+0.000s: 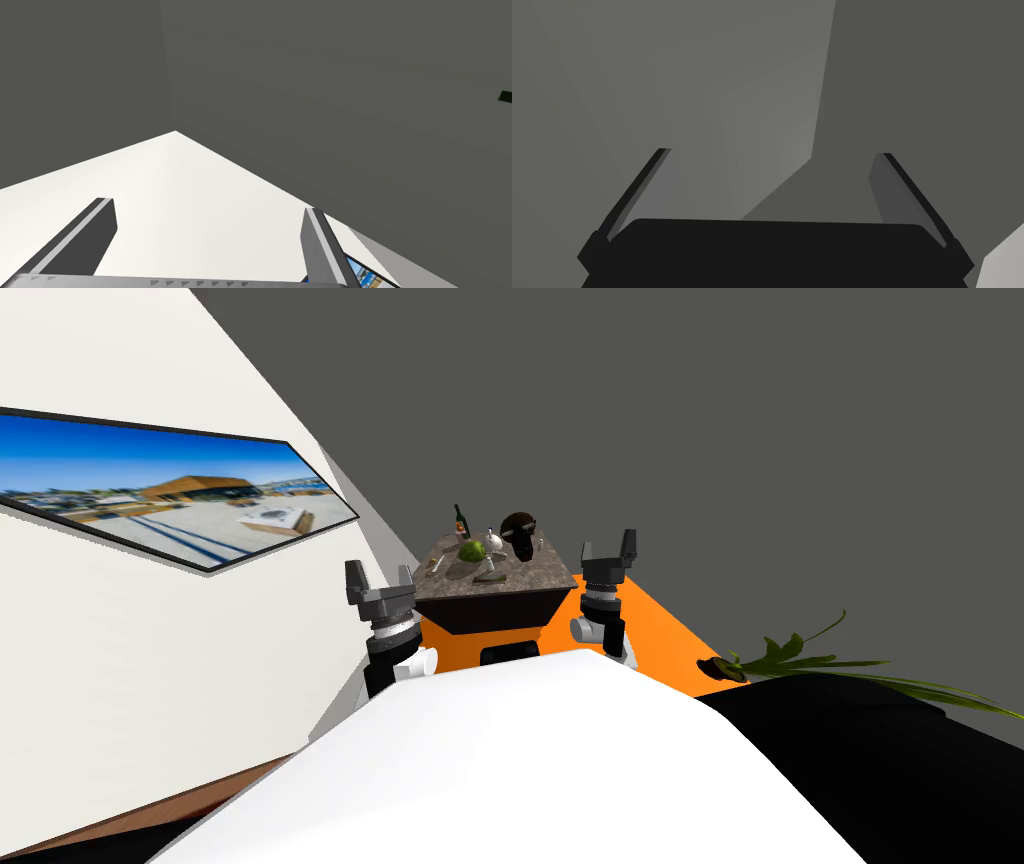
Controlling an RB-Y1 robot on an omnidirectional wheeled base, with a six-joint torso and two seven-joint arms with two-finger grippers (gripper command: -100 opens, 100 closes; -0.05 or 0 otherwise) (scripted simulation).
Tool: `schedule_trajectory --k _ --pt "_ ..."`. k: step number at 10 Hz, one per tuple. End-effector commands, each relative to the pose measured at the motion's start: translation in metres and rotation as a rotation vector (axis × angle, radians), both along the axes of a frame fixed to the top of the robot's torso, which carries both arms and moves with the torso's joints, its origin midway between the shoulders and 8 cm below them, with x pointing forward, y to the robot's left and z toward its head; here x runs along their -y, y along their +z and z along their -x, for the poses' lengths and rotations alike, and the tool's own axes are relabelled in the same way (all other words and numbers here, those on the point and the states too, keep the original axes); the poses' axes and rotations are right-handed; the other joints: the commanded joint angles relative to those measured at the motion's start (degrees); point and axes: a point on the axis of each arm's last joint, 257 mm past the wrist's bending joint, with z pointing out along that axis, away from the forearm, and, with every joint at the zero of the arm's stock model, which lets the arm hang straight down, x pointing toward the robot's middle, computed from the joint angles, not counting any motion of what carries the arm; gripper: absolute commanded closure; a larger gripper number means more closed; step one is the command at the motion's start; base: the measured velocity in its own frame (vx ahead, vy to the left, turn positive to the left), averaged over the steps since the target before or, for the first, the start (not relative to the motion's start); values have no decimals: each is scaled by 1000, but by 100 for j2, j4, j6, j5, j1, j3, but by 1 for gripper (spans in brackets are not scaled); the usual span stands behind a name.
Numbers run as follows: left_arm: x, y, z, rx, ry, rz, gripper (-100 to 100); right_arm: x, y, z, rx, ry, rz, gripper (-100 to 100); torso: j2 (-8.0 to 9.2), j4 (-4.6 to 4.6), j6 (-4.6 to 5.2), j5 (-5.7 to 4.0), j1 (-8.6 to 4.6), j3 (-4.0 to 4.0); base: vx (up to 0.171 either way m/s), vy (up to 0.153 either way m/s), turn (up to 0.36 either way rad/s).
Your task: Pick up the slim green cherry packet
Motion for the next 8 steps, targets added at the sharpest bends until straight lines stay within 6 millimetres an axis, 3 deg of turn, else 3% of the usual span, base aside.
schedule_trajectory --k 1,8 --pt "-4 -8 -6 -40 -1 -28 -100 0 0 0 0 0 0 0 0 0 0 0 0 0 -7 -48 2" --pt "-44 -63 -41 -288 33 -94 -100 0 0 0 0 0 0 0 6 1 0 -9 -36 4 -21 -107 -12"
